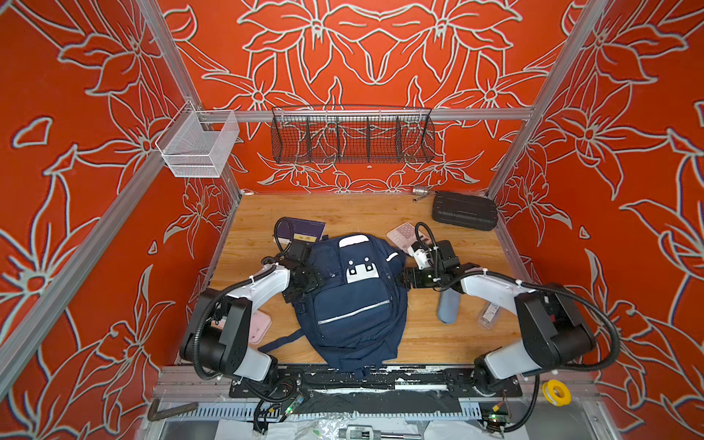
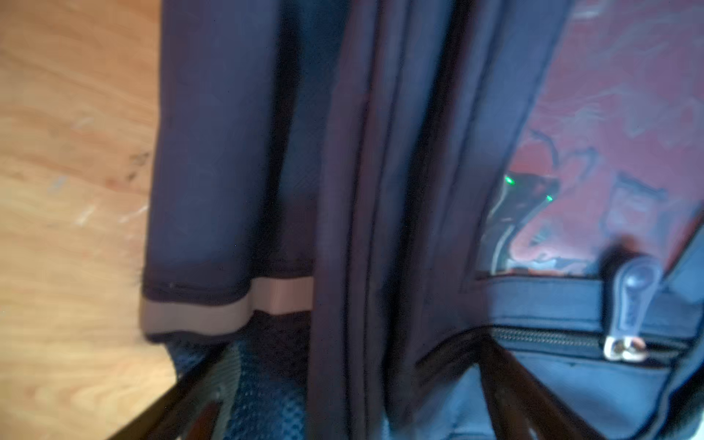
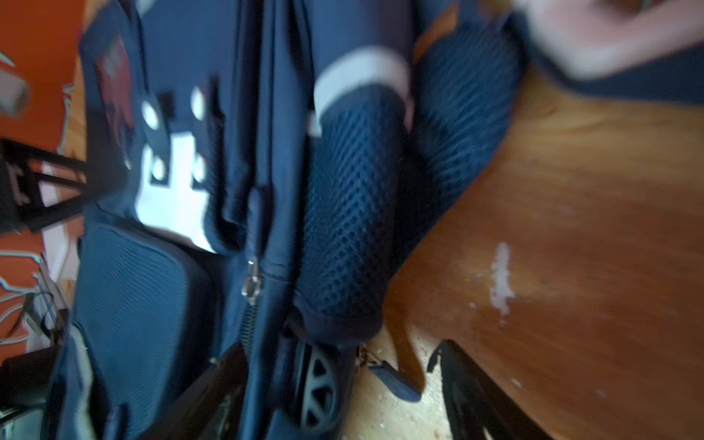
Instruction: Pack the student bag
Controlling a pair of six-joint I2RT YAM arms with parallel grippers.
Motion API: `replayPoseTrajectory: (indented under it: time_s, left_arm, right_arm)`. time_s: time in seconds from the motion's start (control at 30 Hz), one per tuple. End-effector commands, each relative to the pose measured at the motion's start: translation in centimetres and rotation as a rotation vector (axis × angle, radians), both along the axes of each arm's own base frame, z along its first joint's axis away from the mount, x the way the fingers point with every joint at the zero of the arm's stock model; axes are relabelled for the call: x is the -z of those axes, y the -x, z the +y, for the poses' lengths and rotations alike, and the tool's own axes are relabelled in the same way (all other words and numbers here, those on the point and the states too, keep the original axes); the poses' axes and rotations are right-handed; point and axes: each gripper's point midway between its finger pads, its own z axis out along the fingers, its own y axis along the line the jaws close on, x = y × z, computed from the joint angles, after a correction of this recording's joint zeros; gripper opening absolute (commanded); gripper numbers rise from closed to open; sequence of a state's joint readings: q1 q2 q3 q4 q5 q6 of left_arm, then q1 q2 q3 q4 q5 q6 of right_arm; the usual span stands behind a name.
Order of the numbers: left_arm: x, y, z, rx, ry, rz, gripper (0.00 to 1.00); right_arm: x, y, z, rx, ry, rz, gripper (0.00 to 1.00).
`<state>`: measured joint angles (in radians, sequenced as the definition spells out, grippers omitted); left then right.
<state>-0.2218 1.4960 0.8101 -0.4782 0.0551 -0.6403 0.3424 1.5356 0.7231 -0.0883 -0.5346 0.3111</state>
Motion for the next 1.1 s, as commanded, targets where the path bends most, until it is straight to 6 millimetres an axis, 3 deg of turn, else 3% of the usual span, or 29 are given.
replayPoseTrajectory:
  time_s: [0.0, 0.1, 0.2, 0.37, 0.47, 0.63, 0.67, 0.7, 0.73, 0.83, 0.97, 1.03, 1.07]
  left_arm:
    - [1.3, 0.3, -0.4, 0.013, 0.021, 0.022, 0.62]
    - [-0.3, -0.7, -0.8, 0.036, 0.033, -0.039, 0.25]
    - [-3.3, -2.4, -1.5, 0.063, 0.059, -0.129, 0.0]
    - [-9.9, -6.5, -2.4, 0.148, 0.05, -0.301, 0.0]
    - [-12.5, -10.0, -2.1, 0.217, -0.014, -0.332, 0.0]
    - [-13.1, -14.9, -2.2, 0.304, 0.002, -0.276, 0.0]
    - [-12.9, -15.7, -2.2, 0.322, -0.002, -0.265, 0.01]
    - [-12.6, -16.3, -2.1, 0.341, -0.007, -0.25, 0.2]
    - [-12.1, -16.7, -1.8, 0.35, -0.034, -0.224, 0.32]
    - [-11.6, -17.3, -1.0, 0.376, -0.098, -0.204, 0.6]
    - [-13.0, -17.1, -0.2, 0.408, -0.172, -0.257, 0.91]
    - [-14.1, -16.5, -0.6, 0.448, -0.195, -0.291, 0.93]
    - [-14.6, -16.1, -1.4, 0.487, -0.195, -0.308, 0.93]
  right_arm:
    - [-1.0, -0.1, 1.8, -0.037, -0.081, 0.028, 0.67]
    - [-1.5, -0.1, 2.1, -0.043, -0.1, 0.025, 0.47]
    - [-3.3, -0.5, 2.7, -0.036, -0.154, -0.008, 0.3]
    - [-7.4, -1.5, 3.6, 0.008, -0.237, -0.079, 0.19]
    - [-9.5, -2.0, 4.2, 0.063, -0.283, -0.104, 0.15]
    - [-10.7, -2.8, 4.9, 0.18, -0.3, -0.093, 0.13]
    - [-10.7, -3.1, 4.9, 0.208, -0.306, -0.087, 0.12]
    - [-10.5, -3.3, 5.0, 0.229, -0.31, -0.079, 0.12]
    - [-10.2, -3.5, 5.0, 0.253, -0.307, -0.072, 0.12]
    - [-9.0, -4.0, 4.6, 0.312, -0.292, -0.054, 0.12]
    - [-8.0, -3.9, 4.9, 0.324, -0.294, -0.027, 0.12]
    - [-7.8, -3.8, 5.3, 0.307, -0.295, -0.017, 0.16]
    - [-7.8, -3.8, 5.6, 0.287, -0.295, -0.011, 0.24]
